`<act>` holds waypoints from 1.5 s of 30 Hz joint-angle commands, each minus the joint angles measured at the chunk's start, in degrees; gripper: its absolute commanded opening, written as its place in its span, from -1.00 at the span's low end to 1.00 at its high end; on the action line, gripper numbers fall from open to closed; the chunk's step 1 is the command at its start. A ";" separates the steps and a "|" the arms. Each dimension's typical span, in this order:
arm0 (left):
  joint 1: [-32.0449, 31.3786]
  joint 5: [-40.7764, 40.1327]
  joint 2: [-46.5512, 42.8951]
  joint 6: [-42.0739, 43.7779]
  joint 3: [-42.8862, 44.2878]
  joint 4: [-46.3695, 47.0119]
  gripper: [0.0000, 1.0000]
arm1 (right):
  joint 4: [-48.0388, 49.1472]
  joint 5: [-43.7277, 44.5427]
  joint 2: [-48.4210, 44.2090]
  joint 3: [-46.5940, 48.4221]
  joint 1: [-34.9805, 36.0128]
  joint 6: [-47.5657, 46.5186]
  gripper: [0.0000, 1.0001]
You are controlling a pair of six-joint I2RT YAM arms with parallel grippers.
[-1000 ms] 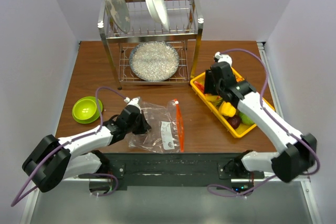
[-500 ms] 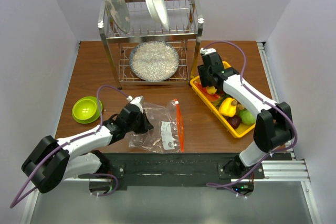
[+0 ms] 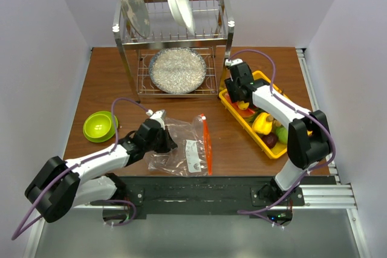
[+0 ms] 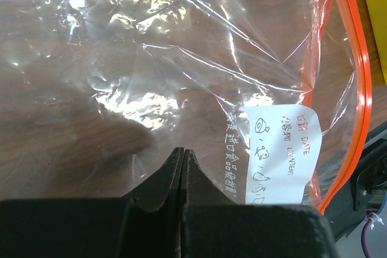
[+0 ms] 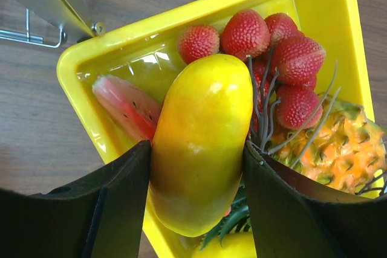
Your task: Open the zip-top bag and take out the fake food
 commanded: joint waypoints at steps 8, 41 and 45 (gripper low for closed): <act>0.16 0.43 0.09 0.87 2.18 2.21 -1.00 | 1.59 -2.05 -2.36 -0.70 0.03 0.29 0.16; 0.16 -0.53 1.06 1.75 6.22 -1.20 -1.00 | -5.18 -8.99 -14.30 -1.49 0.12 12.06 0.49; 0.16 -1.50 -0.43 2.54 7.71 -3.06 -0.89 | -5.10 -12.85 -18.69 -4.30 0.29 15.75 0.56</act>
